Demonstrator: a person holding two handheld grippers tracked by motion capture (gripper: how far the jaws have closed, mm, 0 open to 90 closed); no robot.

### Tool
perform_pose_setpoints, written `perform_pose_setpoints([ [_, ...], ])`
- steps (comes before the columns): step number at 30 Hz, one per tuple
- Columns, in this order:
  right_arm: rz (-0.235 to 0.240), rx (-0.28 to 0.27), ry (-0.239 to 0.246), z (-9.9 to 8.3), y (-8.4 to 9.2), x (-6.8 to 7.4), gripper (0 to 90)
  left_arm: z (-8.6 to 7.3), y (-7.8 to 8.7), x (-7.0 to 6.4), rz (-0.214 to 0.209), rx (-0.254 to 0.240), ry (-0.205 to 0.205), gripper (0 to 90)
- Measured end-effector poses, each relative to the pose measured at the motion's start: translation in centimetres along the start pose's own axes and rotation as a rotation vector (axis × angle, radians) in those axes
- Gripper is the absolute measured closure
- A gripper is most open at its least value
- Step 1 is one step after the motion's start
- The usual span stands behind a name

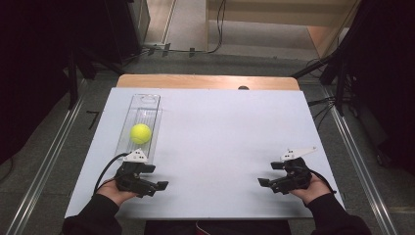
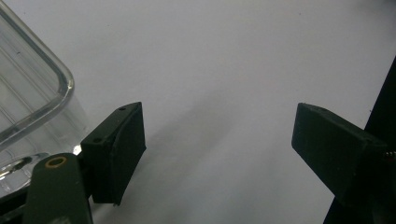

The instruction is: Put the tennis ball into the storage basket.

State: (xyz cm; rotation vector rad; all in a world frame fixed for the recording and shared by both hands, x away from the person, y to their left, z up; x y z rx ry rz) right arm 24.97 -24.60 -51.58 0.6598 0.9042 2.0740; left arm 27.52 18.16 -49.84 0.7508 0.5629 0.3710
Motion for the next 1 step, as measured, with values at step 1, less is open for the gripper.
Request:
perform_pose_setpoints([
  [1,0.0,-0.001,0.001,0.0,-0.01,-0.01,12.9,-0.04,0.03,0.07,0.001,0.005,0.001,18.4],
])
Point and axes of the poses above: each handheld gripper's, and its own axes: y roughly backward along the jaws, z roughly out of its top, x roughly to its left, the point moved 4 cm from there along -y, roughly forward along the jaws, and after that the axes turned 8 degrees about -z, right-handed, at the moved point
